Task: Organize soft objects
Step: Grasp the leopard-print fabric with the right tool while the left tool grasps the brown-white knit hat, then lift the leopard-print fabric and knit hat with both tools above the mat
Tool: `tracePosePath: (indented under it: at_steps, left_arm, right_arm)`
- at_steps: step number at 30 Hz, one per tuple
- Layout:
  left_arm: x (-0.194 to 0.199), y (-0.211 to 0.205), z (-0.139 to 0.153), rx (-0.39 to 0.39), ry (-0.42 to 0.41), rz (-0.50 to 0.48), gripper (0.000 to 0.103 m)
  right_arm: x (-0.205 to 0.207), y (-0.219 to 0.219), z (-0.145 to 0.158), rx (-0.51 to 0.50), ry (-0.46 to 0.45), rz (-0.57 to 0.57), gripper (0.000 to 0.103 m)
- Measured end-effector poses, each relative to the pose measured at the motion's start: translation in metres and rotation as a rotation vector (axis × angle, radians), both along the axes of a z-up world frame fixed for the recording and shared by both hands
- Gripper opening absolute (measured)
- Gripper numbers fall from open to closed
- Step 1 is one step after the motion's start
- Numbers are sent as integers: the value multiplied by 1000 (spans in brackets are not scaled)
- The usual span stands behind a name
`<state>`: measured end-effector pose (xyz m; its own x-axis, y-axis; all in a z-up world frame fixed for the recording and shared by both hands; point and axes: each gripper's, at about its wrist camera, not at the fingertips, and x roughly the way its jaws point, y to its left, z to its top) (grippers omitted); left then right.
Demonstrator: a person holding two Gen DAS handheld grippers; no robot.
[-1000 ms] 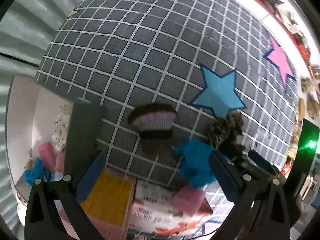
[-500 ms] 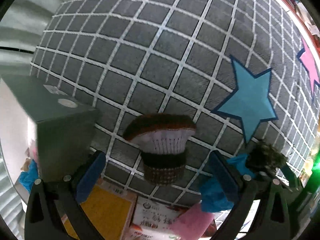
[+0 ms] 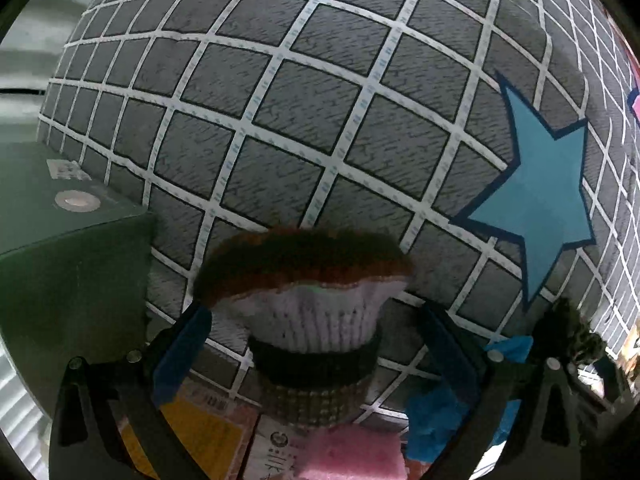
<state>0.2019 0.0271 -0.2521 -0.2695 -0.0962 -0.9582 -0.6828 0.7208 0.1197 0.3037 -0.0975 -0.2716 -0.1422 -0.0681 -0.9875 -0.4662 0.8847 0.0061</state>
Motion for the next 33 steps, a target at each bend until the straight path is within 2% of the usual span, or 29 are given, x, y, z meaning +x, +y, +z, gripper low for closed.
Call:
tracePosePath:
  at_steps: [3, 6, 9, 11, 12, 14, 15, 16, 17, 18, 25, 33]
  left_arm:
    - [-5, 4, -2, -8, -9, -11, 103]
    - [-6, 19, -6, -57, -16, 51, 103]
    - [-15, 30, -12, -102, -25, 107, 103]
    - [-14, 27, -12, -84, -21, 72, 103]
    - [-12, 25, -11, -72, -20, 49, 102]
    - [-7, 20, -7, -64, -43, 9, 92]
    - [-4, 17, -4, -74, -65, -9, 78]
    - [-1, 12, 1, -59, -75, -42, 70]
    - [2, 8, 6, -36, -79, -86, 47]
    - [5, 3, 10, -12, -77, -133, 37]
    - [8, -14, 52, 34, -192, -232, 36]
    - [0, -38, 105, 53, -284, -337, 36]
  right_arm:
    - [-12, -9, 3, 7, -14, 13, 103]
    - [-21, -18, 8, 9, -20, 15, 103]
    - [-28, -18, 13, 16, -27, 40, 94]
    - [-35, -23, 20, 28, -36, 57, 76]
    - [-37, -24, 24, 34, -41, 67, 70]
    - [-40, -27, 30, 55, -35, 81, 49]
    - [-42, -29, 30, 73, -21, 74, 45]
    - [-41, -32, 32, 97, -4, 56, 41]
    - [-39, -36, 33, 117, 6, 32, 41]
    - [-37, -39, 35, 128, 7, 14, 41]
    - [-27, -71, 57, 228, 20, -135, 39]
    - [-34, -111, 84, 261, 27, -220, 39]
